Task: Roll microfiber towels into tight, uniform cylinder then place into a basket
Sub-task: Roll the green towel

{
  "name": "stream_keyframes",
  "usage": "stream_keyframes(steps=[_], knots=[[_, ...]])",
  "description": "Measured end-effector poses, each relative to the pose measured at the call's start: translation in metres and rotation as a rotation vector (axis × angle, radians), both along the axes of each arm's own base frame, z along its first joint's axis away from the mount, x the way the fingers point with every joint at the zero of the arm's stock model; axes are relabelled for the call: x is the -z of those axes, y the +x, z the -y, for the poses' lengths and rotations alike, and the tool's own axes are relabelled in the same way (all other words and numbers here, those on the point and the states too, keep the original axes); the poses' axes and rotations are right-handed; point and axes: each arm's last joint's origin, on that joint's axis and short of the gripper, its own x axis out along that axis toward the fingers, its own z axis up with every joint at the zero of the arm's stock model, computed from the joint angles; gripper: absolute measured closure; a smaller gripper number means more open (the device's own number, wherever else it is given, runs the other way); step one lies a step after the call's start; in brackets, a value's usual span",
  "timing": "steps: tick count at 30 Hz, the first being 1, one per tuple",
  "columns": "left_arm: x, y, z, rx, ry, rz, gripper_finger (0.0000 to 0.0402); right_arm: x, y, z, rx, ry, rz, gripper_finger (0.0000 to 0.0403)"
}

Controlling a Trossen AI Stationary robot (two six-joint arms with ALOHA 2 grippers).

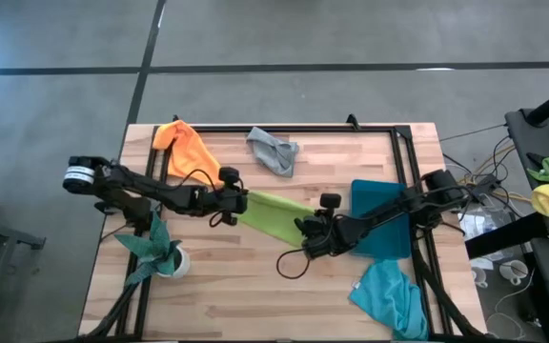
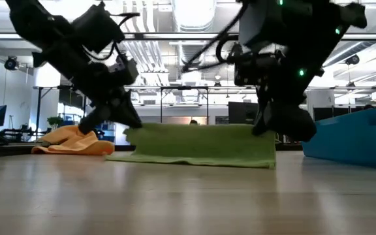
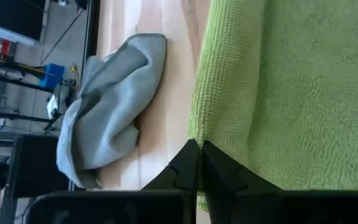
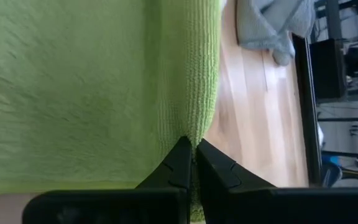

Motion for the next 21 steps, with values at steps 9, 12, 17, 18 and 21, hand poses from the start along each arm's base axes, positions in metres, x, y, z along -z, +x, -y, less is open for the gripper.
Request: stream_keyframes(steps=[9, 12, 17, 18, 21], knots=[[0.026, 0.013, -0.010, -0.028, 0.192, 0.035, 0.0401, 0.008, -0.003, 0.004, 0.004, -0.041, -0.050, 0.0394], [0.032, 0.021, -0.017, -0.057, 0.200, 0.077, 0.0401, 0.008, -0.003, 0.004, 0.011, -0.032, -0.049, 0.0394], [0.042, 0.034, -0.025, -0.061, 0.242, 0.098, 0.0401, 0.009, -0.003, 0.003, 0.006, 0.017, -0.063, 0.0394], [0.044, 0.036, -0.026, -0.057, 0.257, 0.101, 0.0401, 0.010, -0.003, 0.003, 0.005, 0.024, -0.064, 0.0394], [0.047, 0.039, -0.028, -0.045, 0.292, 0.106, 0.0401, 0.010, -0.003, 0.002, 0.003, 0.054, -0.074, 0.0394]])
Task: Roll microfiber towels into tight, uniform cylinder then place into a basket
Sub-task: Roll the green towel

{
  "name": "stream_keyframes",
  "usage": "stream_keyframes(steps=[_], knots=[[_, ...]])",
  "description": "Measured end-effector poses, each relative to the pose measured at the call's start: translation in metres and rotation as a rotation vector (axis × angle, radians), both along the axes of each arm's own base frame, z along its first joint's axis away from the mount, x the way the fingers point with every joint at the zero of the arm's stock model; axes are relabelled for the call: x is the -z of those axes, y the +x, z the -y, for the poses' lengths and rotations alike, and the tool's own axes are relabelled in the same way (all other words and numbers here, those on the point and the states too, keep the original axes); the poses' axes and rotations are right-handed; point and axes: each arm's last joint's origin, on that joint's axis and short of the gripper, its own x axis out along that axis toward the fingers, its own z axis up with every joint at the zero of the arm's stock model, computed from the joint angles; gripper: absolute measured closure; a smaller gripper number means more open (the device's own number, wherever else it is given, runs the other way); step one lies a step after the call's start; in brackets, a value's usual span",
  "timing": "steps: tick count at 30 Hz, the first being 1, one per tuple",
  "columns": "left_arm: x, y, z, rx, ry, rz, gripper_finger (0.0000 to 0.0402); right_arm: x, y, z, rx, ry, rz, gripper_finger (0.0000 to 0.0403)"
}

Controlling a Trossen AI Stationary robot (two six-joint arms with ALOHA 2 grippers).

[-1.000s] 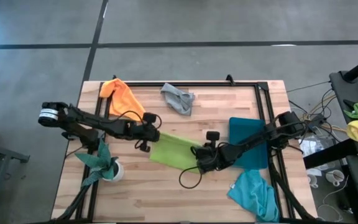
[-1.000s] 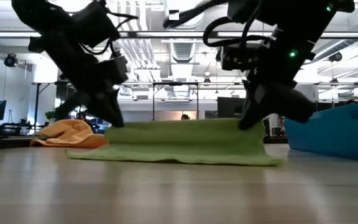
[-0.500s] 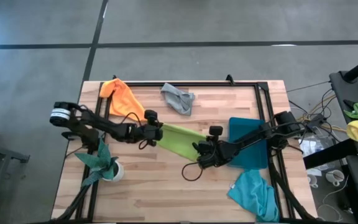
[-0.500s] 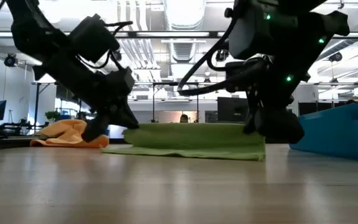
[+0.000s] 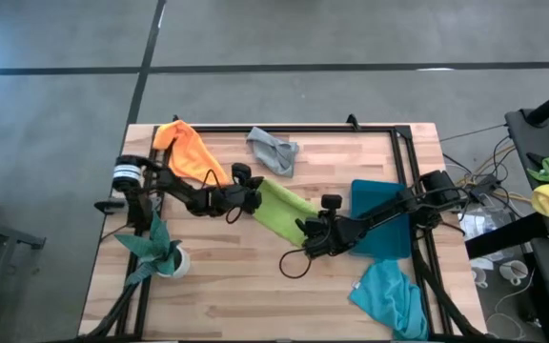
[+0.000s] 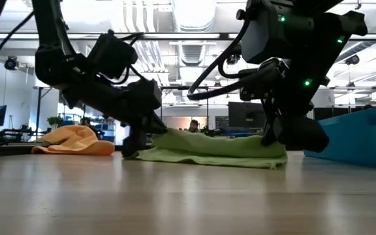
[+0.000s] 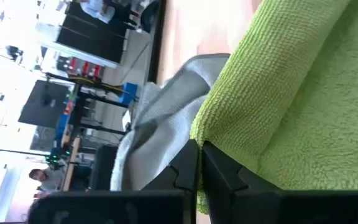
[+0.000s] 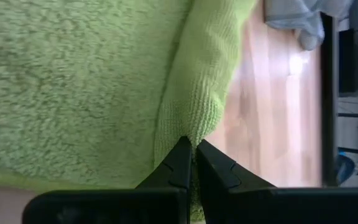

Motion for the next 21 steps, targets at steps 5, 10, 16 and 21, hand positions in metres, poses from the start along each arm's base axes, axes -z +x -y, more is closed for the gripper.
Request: stream_keyframes(steps=[5, 10, 16, 21], knots=[[-0.002, 0.000, 0.000, 0.011, 0.012, -0.005, 0.0401, 0.001, 0.000, -0.002, -0.002, 0.067, -0.020, 0.0390], [-0.002, -0.003, 0.000, 0.032, -0.003, -0.058, 0.0401, 0.000, 0.001, -0.002, -0.002, 0.077, -0.016, 0.0373], [0.002, -0.008, 0.002, 0.066, -0.043, -0.143, 0.0401, -0.004, 0.006, -0.004, -0.004, 0.108, 0.000, 0.0363], [-0.008, -0.013, 0.000, 0.095, -0.171, -0.161, 0.0392, -0.011, 0.012, -0.006, 0.004, 0.122, 0.033, 0.0363]])
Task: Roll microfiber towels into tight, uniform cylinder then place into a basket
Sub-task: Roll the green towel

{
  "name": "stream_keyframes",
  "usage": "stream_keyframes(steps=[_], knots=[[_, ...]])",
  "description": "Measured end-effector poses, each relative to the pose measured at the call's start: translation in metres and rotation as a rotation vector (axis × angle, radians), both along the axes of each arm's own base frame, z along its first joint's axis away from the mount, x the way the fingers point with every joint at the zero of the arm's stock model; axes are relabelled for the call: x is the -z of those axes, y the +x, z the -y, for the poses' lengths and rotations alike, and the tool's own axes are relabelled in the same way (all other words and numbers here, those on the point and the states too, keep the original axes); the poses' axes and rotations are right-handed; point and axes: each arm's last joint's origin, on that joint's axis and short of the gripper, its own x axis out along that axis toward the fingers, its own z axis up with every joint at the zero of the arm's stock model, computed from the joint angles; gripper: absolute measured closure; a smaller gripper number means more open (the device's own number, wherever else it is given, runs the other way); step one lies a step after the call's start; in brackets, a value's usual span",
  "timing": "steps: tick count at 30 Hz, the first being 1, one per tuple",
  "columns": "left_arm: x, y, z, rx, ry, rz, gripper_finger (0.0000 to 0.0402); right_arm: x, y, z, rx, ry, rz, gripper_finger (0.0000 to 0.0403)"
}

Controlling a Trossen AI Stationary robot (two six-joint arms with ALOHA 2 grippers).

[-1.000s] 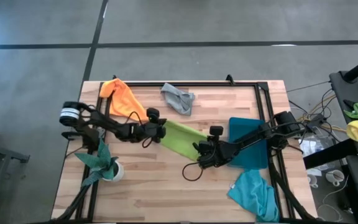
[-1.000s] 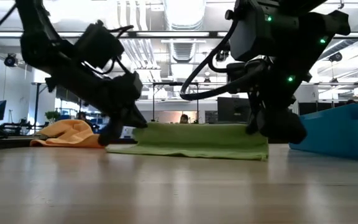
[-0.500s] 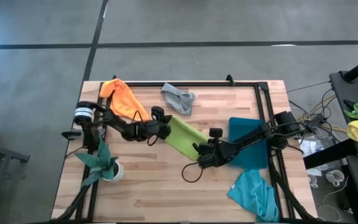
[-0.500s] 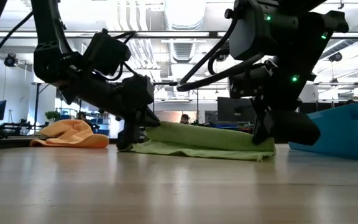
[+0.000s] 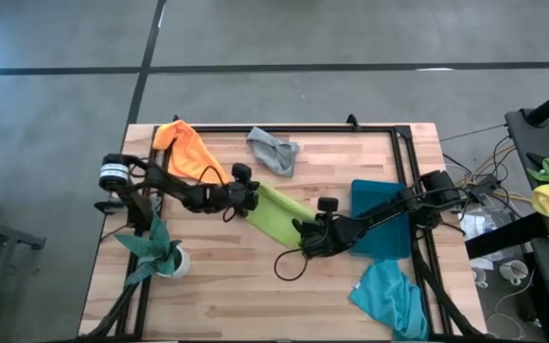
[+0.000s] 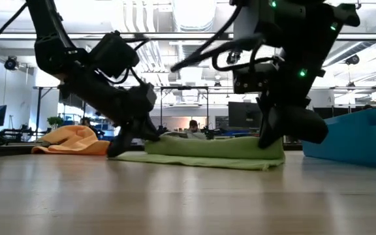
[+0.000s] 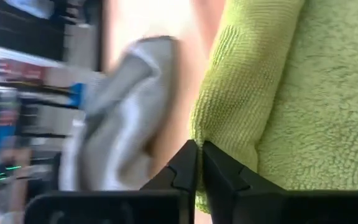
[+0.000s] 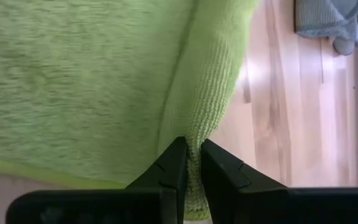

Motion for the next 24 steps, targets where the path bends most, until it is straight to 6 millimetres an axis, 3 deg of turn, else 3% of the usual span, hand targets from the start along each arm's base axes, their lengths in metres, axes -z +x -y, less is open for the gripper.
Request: stream_keyframes(steps=[5, 12, 24], knots=[[-0.010, -0.007, -0.006, 0.021, -0.159, -0.046, 0.0356, -0.004, 0.004, -0.002, 0.015, 0.046, 0.023, 0.0363], [-0.018, -0.007, -0.010, 0.019, -0.191, -0.049, 0.0312, -0.004, 0.007, -0.005, 0.021, 0.135, 0.040, 0.0362], [-0.020, -0.016, -0.005, 0.056, -0.241, -0.150, 0.0306, -0.004, 0.010, -0.010, 0.009, 0.269, 0.044, 0.0362]])
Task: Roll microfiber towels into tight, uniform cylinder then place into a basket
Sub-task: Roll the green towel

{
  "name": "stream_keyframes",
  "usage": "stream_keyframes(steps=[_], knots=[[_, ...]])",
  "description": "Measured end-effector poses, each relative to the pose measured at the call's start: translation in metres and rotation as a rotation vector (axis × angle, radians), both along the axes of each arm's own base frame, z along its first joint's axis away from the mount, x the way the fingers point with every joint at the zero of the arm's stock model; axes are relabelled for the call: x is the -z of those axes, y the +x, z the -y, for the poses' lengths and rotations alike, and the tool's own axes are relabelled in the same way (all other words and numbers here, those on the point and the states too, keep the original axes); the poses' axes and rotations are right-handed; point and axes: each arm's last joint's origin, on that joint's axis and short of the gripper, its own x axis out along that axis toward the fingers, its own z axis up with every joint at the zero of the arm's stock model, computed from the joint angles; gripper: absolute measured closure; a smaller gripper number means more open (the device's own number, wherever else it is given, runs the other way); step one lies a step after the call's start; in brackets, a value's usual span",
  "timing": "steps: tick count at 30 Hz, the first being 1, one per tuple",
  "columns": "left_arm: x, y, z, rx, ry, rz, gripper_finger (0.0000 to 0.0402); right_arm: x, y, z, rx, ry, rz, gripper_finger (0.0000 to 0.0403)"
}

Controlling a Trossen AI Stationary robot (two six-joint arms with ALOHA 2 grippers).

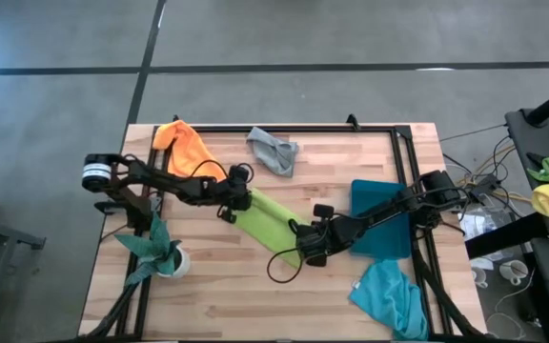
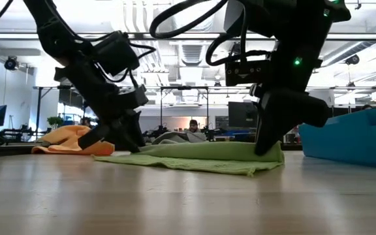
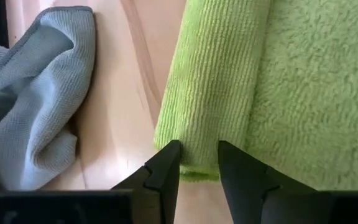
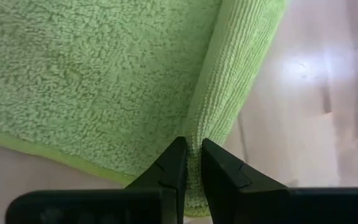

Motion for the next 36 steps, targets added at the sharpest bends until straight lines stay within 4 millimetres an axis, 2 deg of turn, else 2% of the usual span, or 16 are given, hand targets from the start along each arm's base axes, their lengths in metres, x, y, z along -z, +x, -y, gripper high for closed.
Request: stream_keyframes(steps=[11, 17, 22, 26, 30, 36], knots=[[-0.028, -0.009, 0.004, 0.001, 0.007, 0.072, 0.0306, 0.000, 0.006, -0.006, -0.036, 0.168, 0.027, 0.0362], [-0.042, -0.011, 0.013, 0.007, -0.095, 0.146, 0.0306, 0.003, 0.007, 0.000, -0.016, 0.224, 0.029, 0.0362], [-0.051, 0.005, 0.015, -0.098, -0.336, 0.241, 0.0306, 0.003, 0.009, 0.004, -0.016, 0.243, 0.035, 0.0362], [-0.054, 0.030, 0.016, -0.111, -0.399, 0.229, 0.0306, 0.003, 0.011, 0.008, -0.002, 0.266, 0.039, 0.0362], [-0.042, 0.047, 0.016, -0.139, -0.466, 0.091, 0.0306, 0.003, 0.013, 0.014, 0.053, 0.302, 0.053, 0.0362], [-0.016, 0.056, 0.012, -0.167, -0.466, -0.014, 0.0306, 0.003, 0.015, 0.016, 0.062, 0.319, 0.066, 0.0362]])
